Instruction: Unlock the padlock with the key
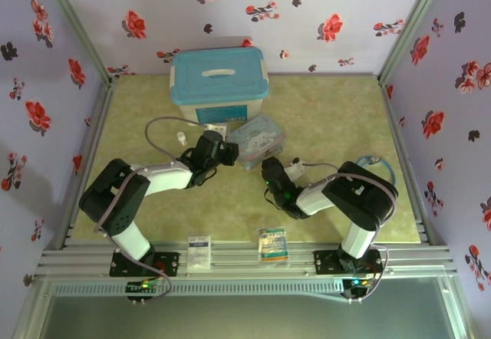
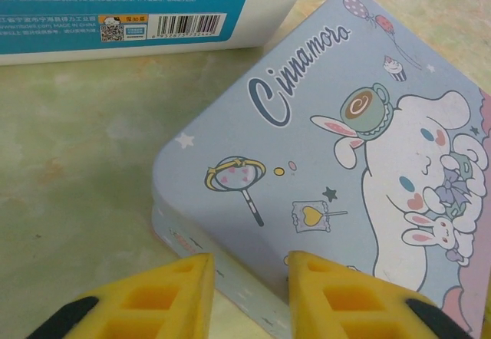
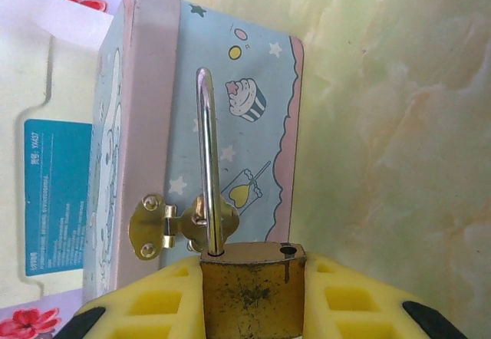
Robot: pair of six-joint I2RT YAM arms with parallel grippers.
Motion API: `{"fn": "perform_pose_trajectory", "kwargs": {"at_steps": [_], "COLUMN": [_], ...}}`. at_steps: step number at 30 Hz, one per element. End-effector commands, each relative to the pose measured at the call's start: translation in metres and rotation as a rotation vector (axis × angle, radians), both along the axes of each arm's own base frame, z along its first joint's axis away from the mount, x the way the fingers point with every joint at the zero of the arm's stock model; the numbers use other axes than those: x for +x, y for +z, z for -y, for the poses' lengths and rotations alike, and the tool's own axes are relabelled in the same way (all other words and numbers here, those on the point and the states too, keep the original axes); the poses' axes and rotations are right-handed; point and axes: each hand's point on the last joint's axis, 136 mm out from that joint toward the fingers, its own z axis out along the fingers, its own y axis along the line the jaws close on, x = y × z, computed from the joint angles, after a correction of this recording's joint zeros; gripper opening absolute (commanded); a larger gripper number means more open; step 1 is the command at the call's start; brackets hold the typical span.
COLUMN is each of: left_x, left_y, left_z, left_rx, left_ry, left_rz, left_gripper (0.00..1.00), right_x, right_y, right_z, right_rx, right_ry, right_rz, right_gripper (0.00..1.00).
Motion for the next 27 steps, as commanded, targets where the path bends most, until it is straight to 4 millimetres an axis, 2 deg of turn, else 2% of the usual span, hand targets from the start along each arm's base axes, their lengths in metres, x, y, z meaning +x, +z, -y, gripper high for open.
{"fn": "perform_pose_trajectory", "kwargs": {"at_steps": [1,6,9,11,13,16,20,24,27], "left_x": [-0.029,-0.015,-0.006,0.001,0.007,0.009,-0.002,-0.016,-0.025], "left_y": [-0.058,0.006,0.033,0.038,0.029,-0.003,-0.047,-0.079,-0.098], "left_z": [-0.042,-0.019,-0.009,-0.001,0.01,0.02,0.004,-0.011,-0.026], "left_rx": [0.155,-0.058,-0.123,-0.128,-0.102,-0.019,0.226,0.362,0.437], "left_ry": [0.059,0.062,0.06,0.053,0.037,0.037,0.085,0.074,0.07], "left_rz": [-0.205,-0.109,-0.07,-0.062,-0.079,-0.148,-0.204,-0.244,-0.267], "left_gripper": [0.38,0.56,0.67,0.72,0.76,0.76,0.68,0.47,0.44], "right_x": [-0.009,-0.03,-0.033,-0.033,-0.033,-0.029,-0.022,-0.011,-0.003], "right_y": [0.008,0.01,0.007,0.01,0.007,0.006,0.003,0.012,0.02], "right_z": [-0.001,-0.026,-0.021,-0.015,-0.005,0.006,0.015,0.009,0.017], "right_rx": [-0.075,-0.089,-0.076,-0.071,-0.081,-0.086,-0.057,-0.042,-0.05], "right_ry": [-0.019,0.039,0.017,-0.003,-0.034,-0.064,-0.093,-0.096,-0.137], "right_rz": [0.036,0.05,0.054,0.076,0.069,0.07,0.078,0.118,0.145], "right_gripper": [0.04,0.04,0.04,0.03,0.03,0.03,0.03,0.03,0.03]}}
